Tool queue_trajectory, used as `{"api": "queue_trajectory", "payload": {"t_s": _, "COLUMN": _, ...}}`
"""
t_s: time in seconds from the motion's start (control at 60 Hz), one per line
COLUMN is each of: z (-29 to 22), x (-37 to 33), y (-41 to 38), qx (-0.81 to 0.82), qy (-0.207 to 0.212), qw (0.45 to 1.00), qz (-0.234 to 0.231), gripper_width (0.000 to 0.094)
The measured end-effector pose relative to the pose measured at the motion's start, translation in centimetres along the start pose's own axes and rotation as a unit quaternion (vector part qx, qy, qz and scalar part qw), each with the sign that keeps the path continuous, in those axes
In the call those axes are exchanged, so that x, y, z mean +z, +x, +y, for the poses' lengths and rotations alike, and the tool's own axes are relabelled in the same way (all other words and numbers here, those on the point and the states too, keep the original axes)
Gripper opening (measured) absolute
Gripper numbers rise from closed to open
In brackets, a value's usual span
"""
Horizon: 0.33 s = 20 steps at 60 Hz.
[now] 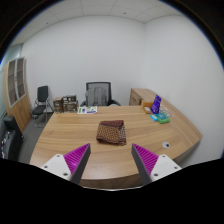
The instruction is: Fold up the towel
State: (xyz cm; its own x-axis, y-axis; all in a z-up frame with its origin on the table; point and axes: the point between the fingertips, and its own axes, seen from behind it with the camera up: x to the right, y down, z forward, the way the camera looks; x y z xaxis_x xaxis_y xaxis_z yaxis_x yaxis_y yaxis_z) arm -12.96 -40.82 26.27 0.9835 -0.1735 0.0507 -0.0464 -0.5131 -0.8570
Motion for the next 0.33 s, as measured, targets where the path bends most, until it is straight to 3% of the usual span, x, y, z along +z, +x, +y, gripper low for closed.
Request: {"api": "queue_trajectory", "payload": {"t_s": 0.333, "z": 0.0, "x": -1.7, "y": -0.9, "qx": -0.009, "qy": 0.007, "qw": 1.000, "qz": 0.002, "gripper_width": 0.0857}}
